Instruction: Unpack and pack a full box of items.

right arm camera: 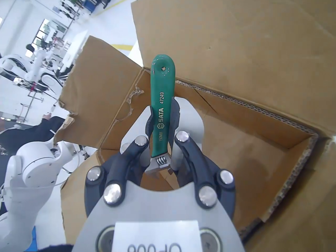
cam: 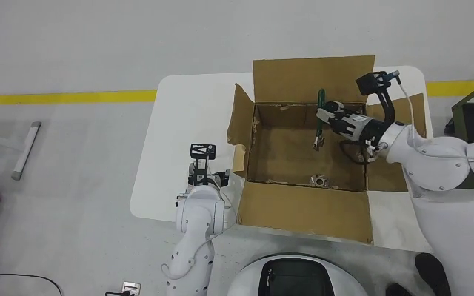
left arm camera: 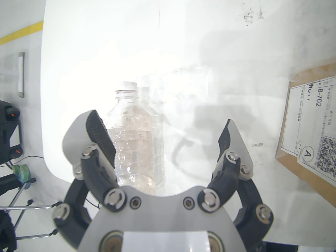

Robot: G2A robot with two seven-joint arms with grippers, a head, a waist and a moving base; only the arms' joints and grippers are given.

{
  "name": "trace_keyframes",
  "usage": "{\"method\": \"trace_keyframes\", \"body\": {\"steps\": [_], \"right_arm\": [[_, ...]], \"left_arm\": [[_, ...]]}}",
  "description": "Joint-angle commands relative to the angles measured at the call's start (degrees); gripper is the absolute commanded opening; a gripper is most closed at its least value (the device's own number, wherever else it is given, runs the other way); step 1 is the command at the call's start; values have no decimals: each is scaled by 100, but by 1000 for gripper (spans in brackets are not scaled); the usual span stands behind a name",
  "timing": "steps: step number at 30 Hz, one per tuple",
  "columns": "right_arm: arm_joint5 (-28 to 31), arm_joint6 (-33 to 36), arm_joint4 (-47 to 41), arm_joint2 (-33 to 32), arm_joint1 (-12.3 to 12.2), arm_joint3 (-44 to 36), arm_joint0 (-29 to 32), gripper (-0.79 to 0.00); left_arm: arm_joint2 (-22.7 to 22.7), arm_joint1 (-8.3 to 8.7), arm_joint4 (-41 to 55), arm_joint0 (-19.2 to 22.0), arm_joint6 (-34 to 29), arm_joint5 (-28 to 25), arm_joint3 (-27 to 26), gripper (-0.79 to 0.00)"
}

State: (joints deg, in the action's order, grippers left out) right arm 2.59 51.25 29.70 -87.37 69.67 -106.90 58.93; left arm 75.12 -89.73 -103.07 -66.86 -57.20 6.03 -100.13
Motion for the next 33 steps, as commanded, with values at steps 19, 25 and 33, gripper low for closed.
{"method": "trace_keyframes", "body": {"steps": [19, 25, 33], "right_arm": [[-46, -648, -580, -704, -61, -345, 123, -785], [-74, -816, -1046, -1464, -129, -739, 352, -785], [-100, -1024, -1696, -2364, -188, -1058, 944, -785]], "left_arm": [[0, 0, 0, 0, 0, 0, 0, 0], [0, 0, 0, 0, 0, 0, 0, 0], [0, 0, 0, 0, 0, 0, 0, 0]]}}
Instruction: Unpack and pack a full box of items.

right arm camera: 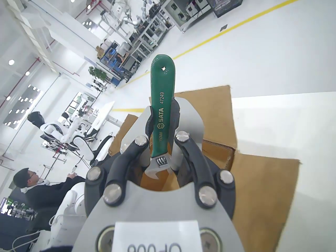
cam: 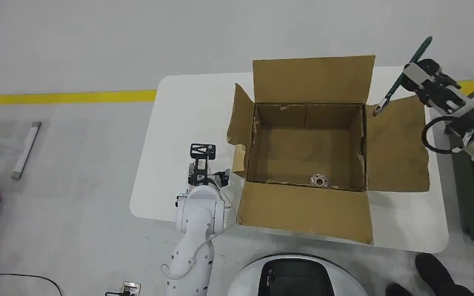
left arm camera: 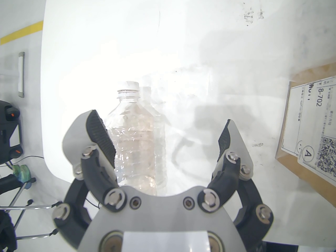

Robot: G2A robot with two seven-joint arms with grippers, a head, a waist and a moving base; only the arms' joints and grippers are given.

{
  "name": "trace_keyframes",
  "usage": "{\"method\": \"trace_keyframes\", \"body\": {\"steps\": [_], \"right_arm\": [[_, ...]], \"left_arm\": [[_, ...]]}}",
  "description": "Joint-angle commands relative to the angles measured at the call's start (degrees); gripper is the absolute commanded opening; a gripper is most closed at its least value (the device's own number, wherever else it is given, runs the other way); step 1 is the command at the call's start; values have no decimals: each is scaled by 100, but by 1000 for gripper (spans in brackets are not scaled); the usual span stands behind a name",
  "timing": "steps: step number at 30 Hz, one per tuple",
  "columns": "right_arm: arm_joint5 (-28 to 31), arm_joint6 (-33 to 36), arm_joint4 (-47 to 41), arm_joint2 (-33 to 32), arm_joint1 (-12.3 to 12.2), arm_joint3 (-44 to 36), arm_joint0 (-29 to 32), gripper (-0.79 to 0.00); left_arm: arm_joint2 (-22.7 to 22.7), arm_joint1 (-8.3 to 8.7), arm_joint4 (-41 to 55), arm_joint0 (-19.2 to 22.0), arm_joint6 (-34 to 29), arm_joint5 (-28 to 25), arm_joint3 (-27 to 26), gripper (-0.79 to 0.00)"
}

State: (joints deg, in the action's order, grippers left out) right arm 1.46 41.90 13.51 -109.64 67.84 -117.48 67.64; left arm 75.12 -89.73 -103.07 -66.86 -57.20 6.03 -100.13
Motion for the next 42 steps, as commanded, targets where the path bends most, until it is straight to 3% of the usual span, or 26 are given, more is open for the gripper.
{"method": "trace_keyframes", "body": {"steps": [1, 11, 20, 29, 42], "right_arm": [[12, -140, -203, -232, -6, 11, 146, -785], [0, -380, -625, -1263, -59, -44, 893, -785], [-304, -36, 616, -1723, -144, -303, 1748, -785], [-685, 361, 2319, -1253, -207, -446, 2397, -785], [-912, 1022, 3697, 91, -277, 46, 2328, -785]], "left_arm": [[0, 0, 0, 0, 0, 0, 0, 0], [0, 0, 0, 0, 0, 0, 0, 0], [0, 0, 0, 0, 0, 0, 0, 0], [0, 0, 0, 0, 0, 0, 0, 0], [0, 0, 0, 0, 0, 0, 0, 0]]}}
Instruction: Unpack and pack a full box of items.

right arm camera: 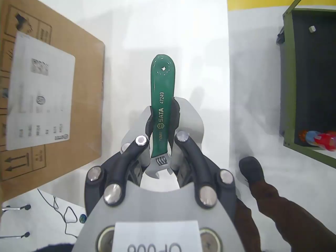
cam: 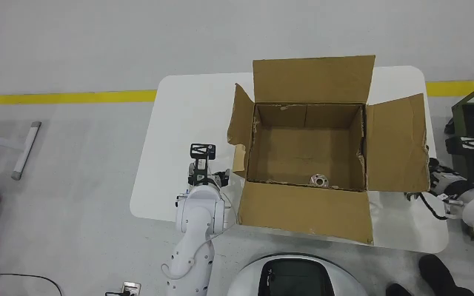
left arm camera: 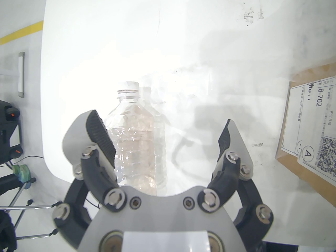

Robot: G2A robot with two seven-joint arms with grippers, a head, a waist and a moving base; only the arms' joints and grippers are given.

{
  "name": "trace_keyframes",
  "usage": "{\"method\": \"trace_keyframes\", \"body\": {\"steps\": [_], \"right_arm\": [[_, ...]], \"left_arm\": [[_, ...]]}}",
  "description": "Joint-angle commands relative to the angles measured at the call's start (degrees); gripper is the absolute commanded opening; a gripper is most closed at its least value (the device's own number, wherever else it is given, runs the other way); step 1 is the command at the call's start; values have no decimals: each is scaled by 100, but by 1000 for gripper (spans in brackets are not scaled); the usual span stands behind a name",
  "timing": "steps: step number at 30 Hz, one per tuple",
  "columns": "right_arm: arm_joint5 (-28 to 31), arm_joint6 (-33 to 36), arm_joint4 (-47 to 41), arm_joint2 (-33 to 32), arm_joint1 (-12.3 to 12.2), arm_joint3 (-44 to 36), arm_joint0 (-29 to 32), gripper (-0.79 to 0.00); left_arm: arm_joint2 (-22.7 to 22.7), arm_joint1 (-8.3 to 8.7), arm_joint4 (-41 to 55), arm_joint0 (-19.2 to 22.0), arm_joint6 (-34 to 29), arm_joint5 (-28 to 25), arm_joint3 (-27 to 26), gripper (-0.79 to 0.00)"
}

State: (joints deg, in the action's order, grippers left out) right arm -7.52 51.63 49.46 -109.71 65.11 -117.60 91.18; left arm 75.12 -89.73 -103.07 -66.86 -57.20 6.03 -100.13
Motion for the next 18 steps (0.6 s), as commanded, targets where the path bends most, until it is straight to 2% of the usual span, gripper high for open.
{"method": "trace_keyframes", "body": {"steps": [1, 9, 10, 11, 12, 13, 14, 16, 17, 18], "right_arm": [[-31, 76, 119, 184, -4, 131, -55, -785], [101, 280, 355, 588, -32, 512, -312, -785], [101, 290, 388, 601, -36, 542, -339, -748], [102, 301, 392, 618, -38, 563, -362, -573], [106, 311, 391, 626, -41, 576, -383, -486], [113, 321, 391, 630, -44, 588, -407, -419], [112, 340, 387, 630, -48, 601, -429, -394], [133, 381, 348, 610, -56, 592, -477, -268], [134, 407, 309, 584, -60, 581, -501, -197], [133, 427, 256, 551, -64, 575, -521, -77]], "left_arm": [[0, 0, 0, 0, 0, 0, 0, 0], [0, 0, 0, 0, 0, 0, 0, 0], [0, 0, 0, 0, 0, 0, 0, 0], [0, 0, 0, 0, 0, 0, 0, 0], [0, 0, 0, 0, 0, 0, 0, 0], [0, 0, 0, 0, 0, 0, 0, 0], [0, 0, 0, 0, 0, 0, 0, 0], [0, 0, 0, 0, 0, 0, 0, 0], [0, 0, 0, 0, 0, 0, 0, 0], [0, 0, 0, 0, 0, 0, 0, 0]]}}
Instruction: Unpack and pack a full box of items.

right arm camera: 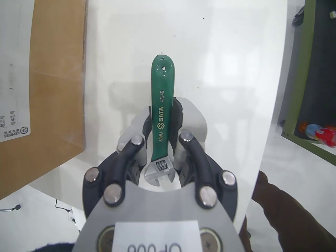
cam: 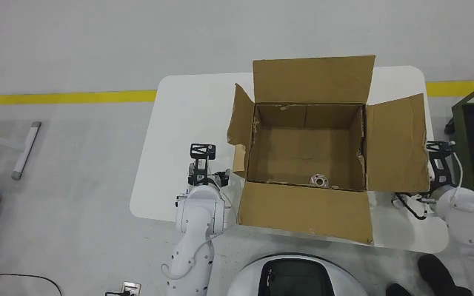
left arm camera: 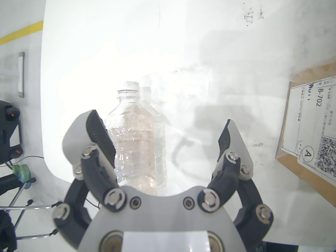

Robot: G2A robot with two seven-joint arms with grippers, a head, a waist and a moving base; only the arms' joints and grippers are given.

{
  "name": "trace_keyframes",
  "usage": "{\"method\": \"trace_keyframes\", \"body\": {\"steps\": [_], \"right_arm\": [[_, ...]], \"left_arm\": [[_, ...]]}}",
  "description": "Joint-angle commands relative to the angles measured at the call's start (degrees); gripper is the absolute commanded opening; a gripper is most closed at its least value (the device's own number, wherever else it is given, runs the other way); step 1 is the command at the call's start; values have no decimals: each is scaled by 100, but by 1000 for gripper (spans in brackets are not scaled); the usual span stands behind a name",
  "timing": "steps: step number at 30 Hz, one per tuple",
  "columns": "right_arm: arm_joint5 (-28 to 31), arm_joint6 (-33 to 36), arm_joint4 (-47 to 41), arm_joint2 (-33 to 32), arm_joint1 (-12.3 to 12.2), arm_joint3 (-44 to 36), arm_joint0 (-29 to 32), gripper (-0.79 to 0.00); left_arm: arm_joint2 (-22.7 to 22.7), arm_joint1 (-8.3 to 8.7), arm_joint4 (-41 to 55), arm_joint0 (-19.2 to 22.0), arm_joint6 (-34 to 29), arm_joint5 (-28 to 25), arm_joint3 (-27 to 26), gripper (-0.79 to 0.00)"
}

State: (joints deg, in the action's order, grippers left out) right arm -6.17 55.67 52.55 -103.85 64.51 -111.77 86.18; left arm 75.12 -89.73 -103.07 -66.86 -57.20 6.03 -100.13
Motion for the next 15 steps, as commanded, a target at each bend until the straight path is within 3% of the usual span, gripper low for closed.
{"method": "trace_keyframes", "body": {"steps": [1, 4, 5, 7, 12, 13, 14, 15], "right_arm": [[3, 49, -108, -68, -8, -10, -40, 0], [-5, 65, -303, -234, -22, -63, -124, -12], [-62, 26, -419, -345, -26, -110, -179, -68], [-212, -87, -569, -651, -39, -230, -292, -311], [-283, -495, -1132, -1374, -83, -807, -770, -563], [-241, -588, -1272, -1446, -93, -954, -902, -708], [-177, -626, -1423, -1469, -103, -1057, -1019, -785], [-44, -675, -1602, -1447, -117, -1231, -1172, -785]], "left_arm": [[0, 0, 0, 0, 0, 0, 0, 0], [0, 0, 0, 0, 0, 0, 0, 0], [0, 0, 0, 0, 0, 0, 0, 0], [0, 0, 0, 0, 0, 0, 0, 0], [0, 0, 0, 0, 0, 0, 0, 0], [0, 0, 0, 0, 0, 0, 0, 0], [0, 0, 0, 0, 0, 0, 0, 0], [0, 0, 0, 0, 0, 0, 0, 0]]}}
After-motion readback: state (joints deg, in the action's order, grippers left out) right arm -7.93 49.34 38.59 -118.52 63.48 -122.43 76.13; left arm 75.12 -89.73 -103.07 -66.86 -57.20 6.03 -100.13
